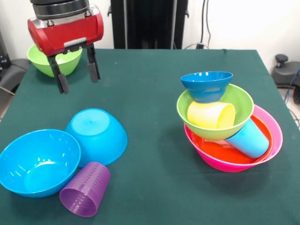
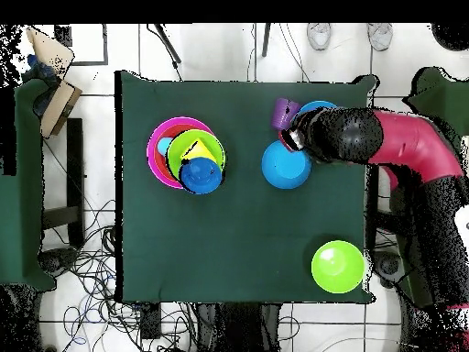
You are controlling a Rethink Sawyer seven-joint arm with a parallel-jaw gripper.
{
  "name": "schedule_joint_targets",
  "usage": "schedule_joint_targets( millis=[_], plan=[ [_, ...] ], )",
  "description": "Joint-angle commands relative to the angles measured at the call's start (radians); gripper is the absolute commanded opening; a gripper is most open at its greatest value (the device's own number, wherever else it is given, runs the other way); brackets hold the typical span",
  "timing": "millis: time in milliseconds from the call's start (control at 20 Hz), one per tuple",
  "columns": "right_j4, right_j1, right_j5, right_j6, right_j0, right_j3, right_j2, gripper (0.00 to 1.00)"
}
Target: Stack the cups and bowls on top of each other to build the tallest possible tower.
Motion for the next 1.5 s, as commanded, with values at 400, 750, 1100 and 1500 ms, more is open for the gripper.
schedule_joint_targets(
  millis=[400, 750, 1100, 1500],
  plan=[
    [-0.134, 0.188, 0.281, -0.66, 0.095, -0.38, 0.09, 1.0],
    [-0.14, 0.249, 0.316, -0.7, 0.085, -0.431, 0.05, 1.0],
    [-0.161, 0.272, 0.337, -0.708, 0.089, -0.451, 0.013, 1.0],
    [-0.182, 0.322, 0.379, -0.728, 0.083, -0.474, -0.012, 1.0]
  ],
)
